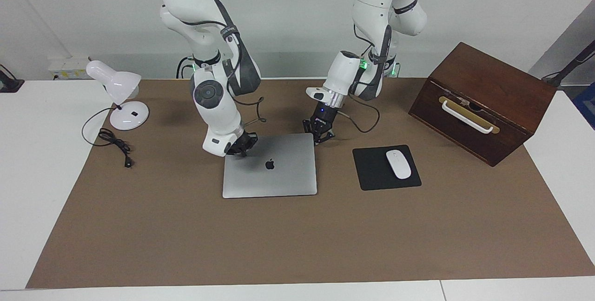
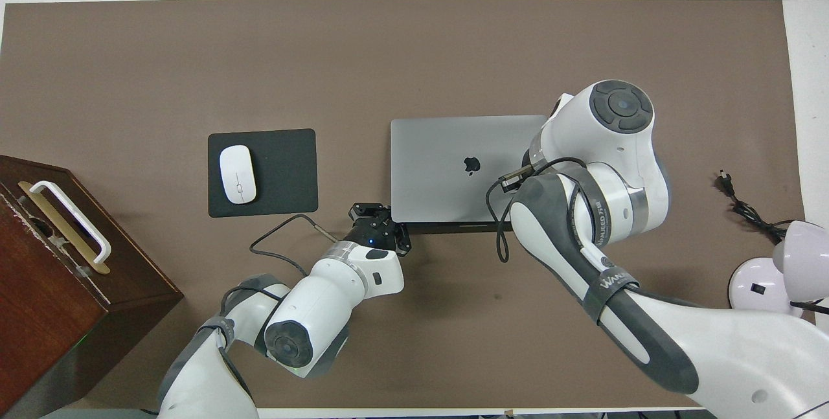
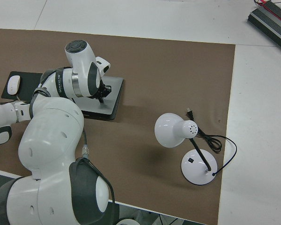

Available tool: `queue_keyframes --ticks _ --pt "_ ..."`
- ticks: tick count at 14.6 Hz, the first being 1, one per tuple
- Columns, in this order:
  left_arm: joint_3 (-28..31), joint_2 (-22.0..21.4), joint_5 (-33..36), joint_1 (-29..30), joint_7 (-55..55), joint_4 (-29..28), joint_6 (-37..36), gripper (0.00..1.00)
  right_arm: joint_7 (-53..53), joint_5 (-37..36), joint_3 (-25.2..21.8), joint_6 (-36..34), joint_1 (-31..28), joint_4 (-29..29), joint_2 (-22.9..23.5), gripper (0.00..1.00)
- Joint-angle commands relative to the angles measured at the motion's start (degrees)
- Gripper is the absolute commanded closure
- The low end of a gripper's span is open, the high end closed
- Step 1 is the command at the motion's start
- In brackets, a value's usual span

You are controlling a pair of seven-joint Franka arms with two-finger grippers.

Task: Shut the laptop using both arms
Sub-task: 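Press the closed laptop lid flat with the right gripper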

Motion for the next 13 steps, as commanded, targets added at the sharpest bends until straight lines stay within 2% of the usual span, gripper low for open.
queue_keyframes --ticks 1,7,13 --pt "1.0 0.6 -0.4 -1.1 1.1 -3.5 -1.0 1.0 4.3 0.6 0.3 3.3 2.3 -1.6 -0.8 1.0" --pt "1.0 0.6 -0.4 -1.1 1.1 -3.8 -1.0 1.0 8.7 5.4 0.5 5.8 3.7 -1.6 -0.4 1.0" --pt "1.1 0.6 -0.4 -1.2 1.2 -4.3 -1.0 1.0 10.1 5.7 0.5 6.8 4.6 -1.4 0.5 1.0"
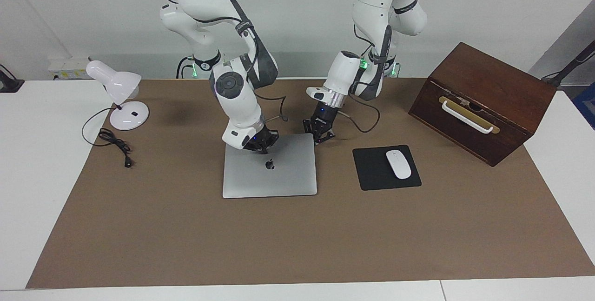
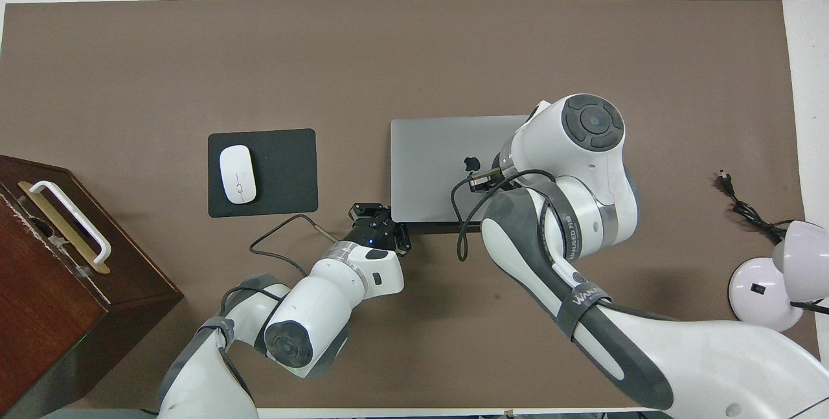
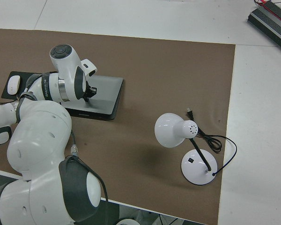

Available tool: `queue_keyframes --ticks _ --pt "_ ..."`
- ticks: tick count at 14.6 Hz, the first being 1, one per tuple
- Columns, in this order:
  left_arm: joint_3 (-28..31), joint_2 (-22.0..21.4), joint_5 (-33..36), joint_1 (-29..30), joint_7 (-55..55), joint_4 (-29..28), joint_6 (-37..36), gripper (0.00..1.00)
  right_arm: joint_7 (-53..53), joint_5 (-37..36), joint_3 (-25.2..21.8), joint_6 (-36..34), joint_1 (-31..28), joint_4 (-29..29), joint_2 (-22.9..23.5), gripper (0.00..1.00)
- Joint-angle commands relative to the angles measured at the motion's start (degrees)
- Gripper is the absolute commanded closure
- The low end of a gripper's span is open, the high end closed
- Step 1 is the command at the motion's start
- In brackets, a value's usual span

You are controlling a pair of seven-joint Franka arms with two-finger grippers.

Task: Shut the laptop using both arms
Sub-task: 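Press the closed laptop lid flat with the right gripper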

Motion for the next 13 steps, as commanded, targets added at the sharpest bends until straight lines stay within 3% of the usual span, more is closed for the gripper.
queue_keyframes --ticks 1,7,13 --pt "1.1 0.7 -0.4 -1.2 1.1 -4.0 -1.2 1.0 0.6 1.3 0.4 0.7 -0.2 0.1 0.5 1.0" --pt "1.1 0.6 -0.3 -1.2 1.7 -4.6 -1.2 1.0 0.6 0.3 0.2 -13.9 -2.6 11.9 0.5 1.0" --pt "1.0 0.5 -0.4 -1.1 1.8 -4.7 -1.2 1.0 0.6 -4.5 -0.2 -24.7 -5.0 15.1 -4.3 1.0"
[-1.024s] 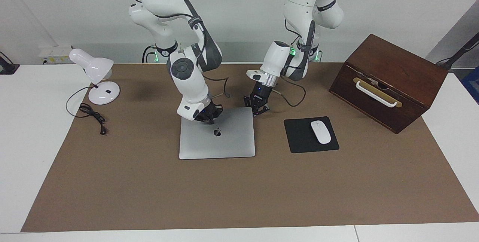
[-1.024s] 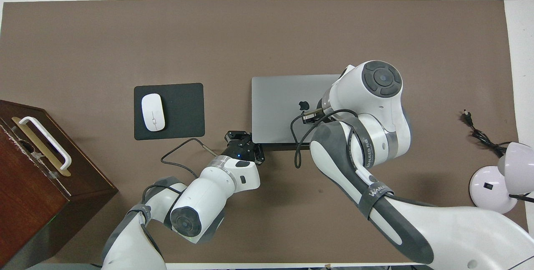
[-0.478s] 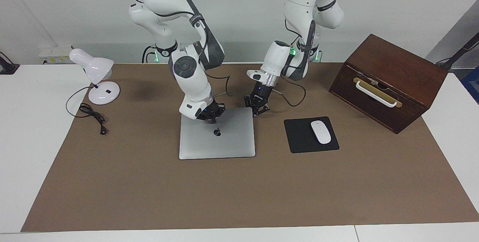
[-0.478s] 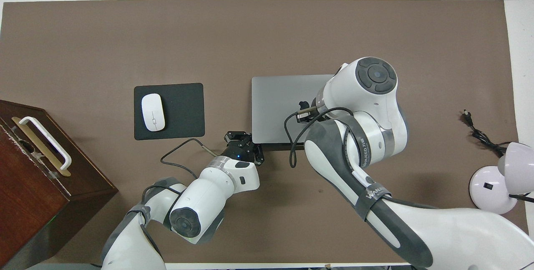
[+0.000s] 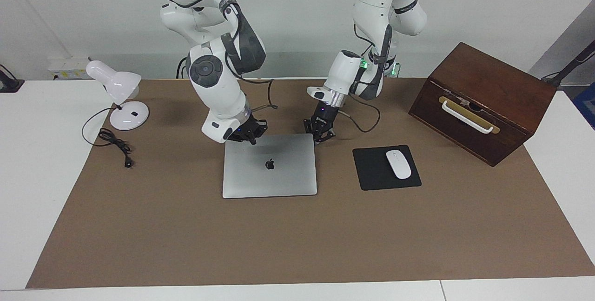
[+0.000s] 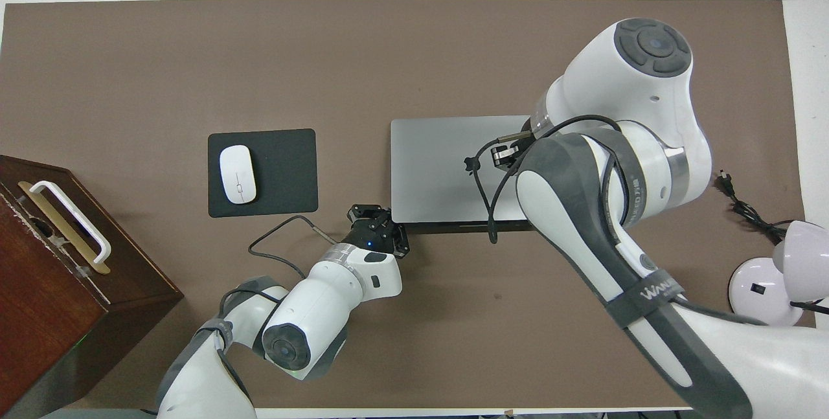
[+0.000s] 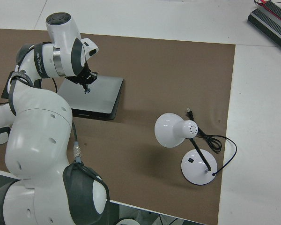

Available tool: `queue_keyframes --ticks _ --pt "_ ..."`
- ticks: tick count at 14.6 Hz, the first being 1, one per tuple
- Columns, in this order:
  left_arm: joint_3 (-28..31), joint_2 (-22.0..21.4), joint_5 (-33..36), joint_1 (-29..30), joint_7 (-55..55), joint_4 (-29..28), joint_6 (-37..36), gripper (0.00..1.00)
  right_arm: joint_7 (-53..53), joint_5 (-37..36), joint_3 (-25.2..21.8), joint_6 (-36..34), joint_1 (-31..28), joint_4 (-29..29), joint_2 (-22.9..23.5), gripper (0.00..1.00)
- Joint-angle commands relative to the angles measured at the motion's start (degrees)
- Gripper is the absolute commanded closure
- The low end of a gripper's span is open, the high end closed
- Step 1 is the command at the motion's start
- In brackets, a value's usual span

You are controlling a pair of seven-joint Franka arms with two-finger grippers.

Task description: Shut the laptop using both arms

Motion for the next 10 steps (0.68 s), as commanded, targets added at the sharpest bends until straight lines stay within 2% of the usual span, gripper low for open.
queue_keyframes --ticks 1,2,3,4,5,6,10 --pt "1.0 0.7 -0.4 -1.1 0.8 -4.1 -1.7 1.0 0.5 -2.7 0.5 -3.4 -1.8 0.4 -3.7 1.0" --pt "0.9 0.6 -0.4 -0.9 0.2 -4.1 -1.7 1.0 0.5 -2.8 0.4 -4.4 -2.6 0.4 -4.7 1.0" --pt "0.9 0.4 -0.4 -0.9 -0.3 -4.1 -1.8 1.0 0.3 -2.8 0.4 -5.3 -3.3 0.3 -6.0 0.91" --pt "0.9 0.4 -0.4 -0.8 -0.8 -4.1 -1.8 1.0 0.3 -2.9 0.4 -6.5 -4.1 0.3 -7.0 0.72" --pt "0.9 0.4 -0.4 -0.8 -1.3 -4.1 -1.8 1.0 0.1 -3.3 0.4 -7.7 -4.9 0.3 -8.2 0.21" --pt "0.9 0.2 -0.4 -0.7 -1.6 -4.1 -1.8 1.0 0.0 -4.5 0.4 -8.4 -5.6 0.1 -9.3 0.0" --pt "0.8 -1.2 -0.4 -0.7 -2.3 -4.2 -2.1 1.0 -0.3 -7.1 0.4 -11.7 -7.7 0.1 -10.5 0.0"
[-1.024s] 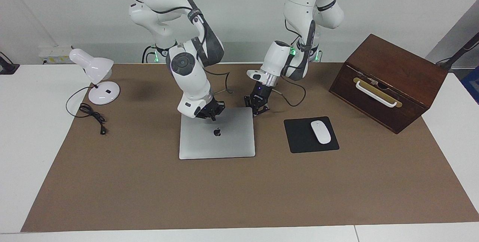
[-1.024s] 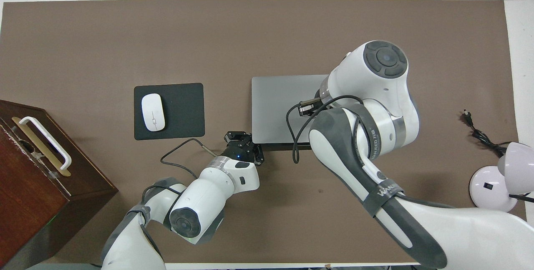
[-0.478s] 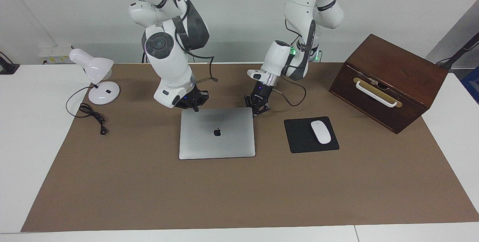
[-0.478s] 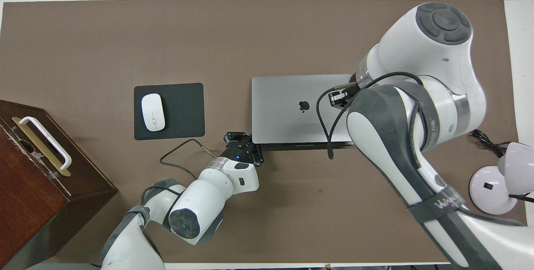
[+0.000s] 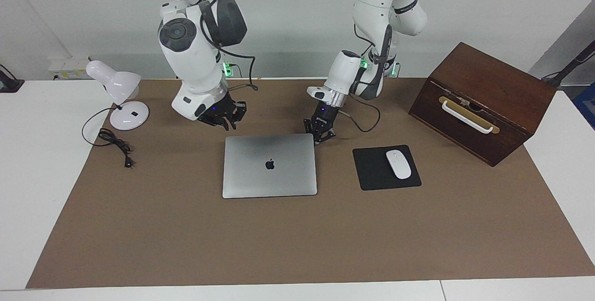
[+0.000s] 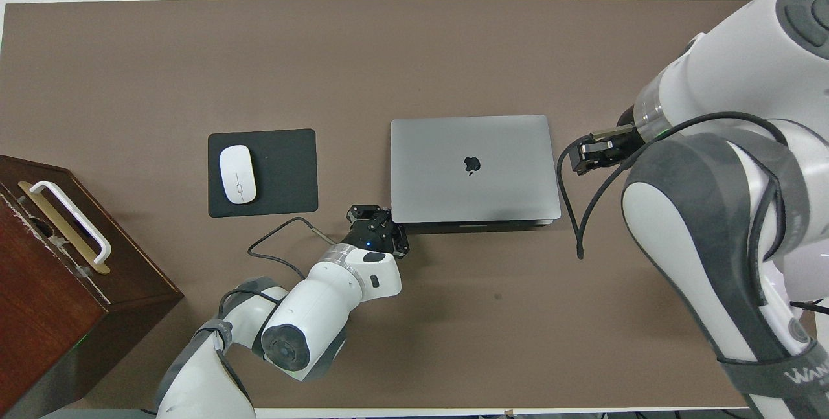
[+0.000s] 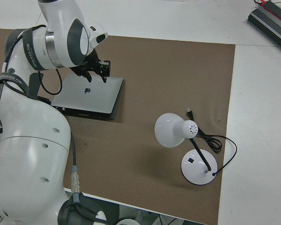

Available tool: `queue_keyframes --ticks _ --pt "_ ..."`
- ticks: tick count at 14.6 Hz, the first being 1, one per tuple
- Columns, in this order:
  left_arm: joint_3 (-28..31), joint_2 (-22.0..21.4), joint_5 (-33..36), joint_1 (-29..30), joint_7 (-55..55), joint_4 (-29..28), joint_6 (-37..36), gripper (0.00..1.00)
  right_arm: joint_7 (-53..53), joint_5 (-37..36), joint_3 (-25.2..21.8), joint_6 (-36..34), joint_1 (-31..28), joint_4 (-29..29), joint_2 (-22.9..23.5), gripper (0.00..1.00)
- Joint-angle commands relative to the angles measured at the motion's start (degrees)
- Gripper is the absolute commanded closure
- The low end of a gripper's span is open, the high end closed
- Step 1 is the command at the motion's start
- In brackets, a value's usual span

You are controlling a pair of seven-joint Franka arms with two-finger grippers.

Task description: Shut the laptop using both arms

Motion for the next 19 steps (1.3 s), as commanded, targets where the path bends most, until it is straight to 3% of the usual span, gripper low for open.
queue_keyframes --ticks 1,7,10,14,19 --pt "0.8 -1.4 -0.4 -0.8 -1.0 -4.0 -2.3 1.0 -0.6 -1.1 0.5 -1.6 -2.2 -0.6 -0.9 0.0" --pt "0.7 -5.5 -0.3 -0.6 -2.2 -5.7 -5.0 1.0 -8.0 -2.3 0.4 -4.5 -5.1 -2.8 -5.5 0.0" --pt "0.7 -11.3 -0.4 -0.3 -2.2 -5.8 -14.3 1.0 -8.0 -1.9 -0.2 -3.7 -5.0 -2.8 -5.6 0.0" --pt "0.9 -21.7 -0.3 3.0 -1.3 -5.4 -32.7 1.0 -8.0 -1.6 -0.9 -3.7 -5.1 -2.5 -6.2 0.0" --pt "1.2 -26.4 -0.4 4.4 -1.7 -4.4 -41.0 1.0 -7.7 -0.7 -1.2 -0.6 -4.6 -2.6 -6.2 0.0"
